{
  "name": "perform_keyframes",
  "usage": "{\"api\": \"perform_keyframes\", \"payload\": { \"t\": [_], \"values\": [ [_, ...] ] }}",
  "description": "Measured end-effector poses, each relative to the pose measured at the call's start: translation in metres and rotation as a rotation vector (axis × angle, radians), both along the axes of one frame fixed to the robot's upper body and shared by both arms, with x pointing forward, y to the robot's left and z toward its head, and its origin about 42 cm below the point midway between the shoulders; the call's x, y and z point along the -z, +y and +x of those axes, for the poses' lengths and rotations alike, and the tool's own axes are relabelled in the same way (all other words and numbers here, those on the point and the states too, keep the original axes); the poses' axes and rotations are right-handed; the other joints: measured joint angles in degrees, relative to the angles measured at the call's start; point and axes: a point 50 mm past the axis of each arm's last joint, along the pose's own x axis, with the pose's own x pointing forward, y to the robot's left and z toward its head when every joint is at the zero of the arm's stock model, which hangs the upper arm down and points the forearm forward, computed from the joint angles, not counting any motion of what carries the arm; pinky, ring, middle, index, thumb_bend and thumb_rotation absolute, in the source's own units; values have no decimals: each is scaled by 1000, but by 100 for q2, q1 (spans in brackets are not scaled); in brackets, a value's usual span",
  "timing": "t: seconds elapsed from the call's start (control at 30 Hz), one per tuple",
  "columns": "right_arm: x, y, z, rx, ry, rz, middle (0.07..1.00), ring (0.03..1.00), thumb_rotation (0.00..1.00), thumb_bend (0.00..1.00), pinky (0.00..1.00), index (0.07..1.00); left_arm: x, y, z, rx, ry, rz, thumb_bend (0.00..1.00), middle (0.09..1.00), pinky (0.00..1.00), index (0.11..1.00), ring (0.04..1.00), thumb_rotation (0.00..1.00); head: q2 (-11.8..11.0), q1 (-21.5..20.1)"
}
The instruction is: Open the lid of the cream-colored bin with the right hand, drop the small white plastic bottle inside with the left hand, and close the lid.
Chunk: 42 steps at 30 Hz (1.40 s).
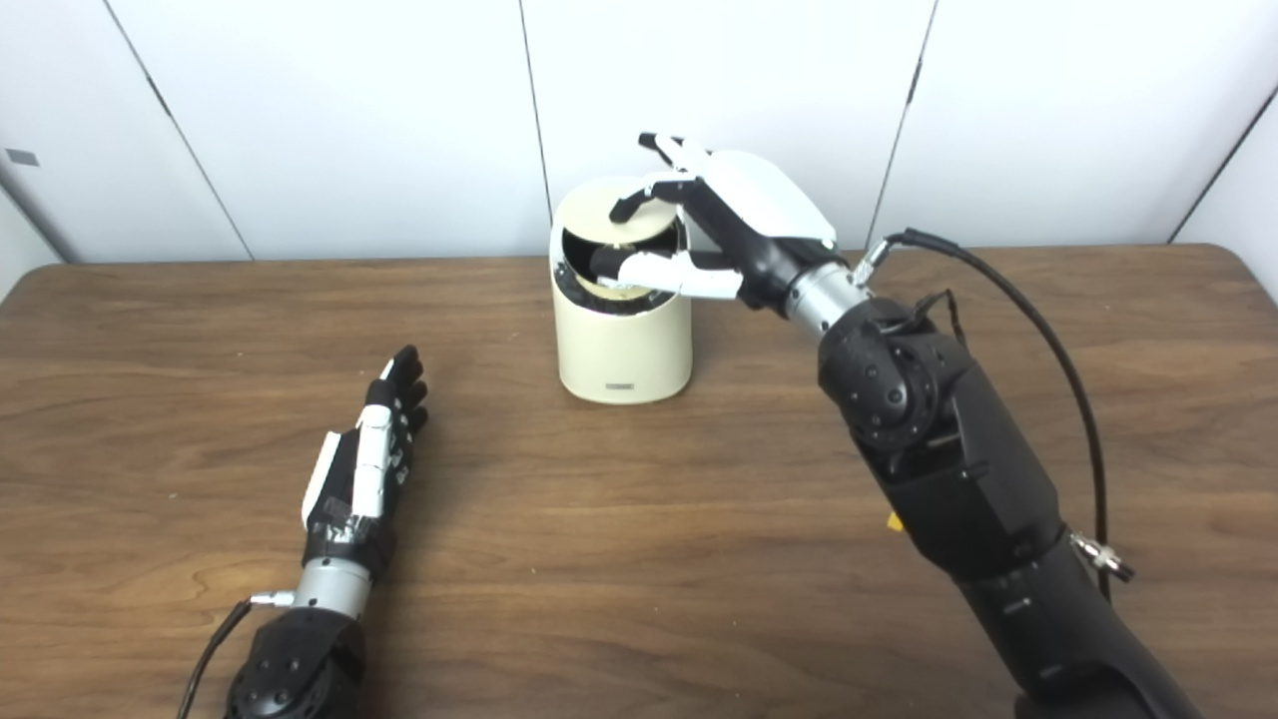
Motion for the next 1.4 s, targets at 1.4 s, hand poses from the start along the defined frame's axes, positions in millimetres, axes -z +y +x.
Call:
{"api": "perform_keyframes", "payload": {
  "t": [1.4],
  "values": [
    [27,-2,-12,-31,59,-23,1000,1000,1000,637,1000,730,-3,-4,0,-12,-5,31,685,1000,1000,1000,1000,1000,88,70]
  ]
}}
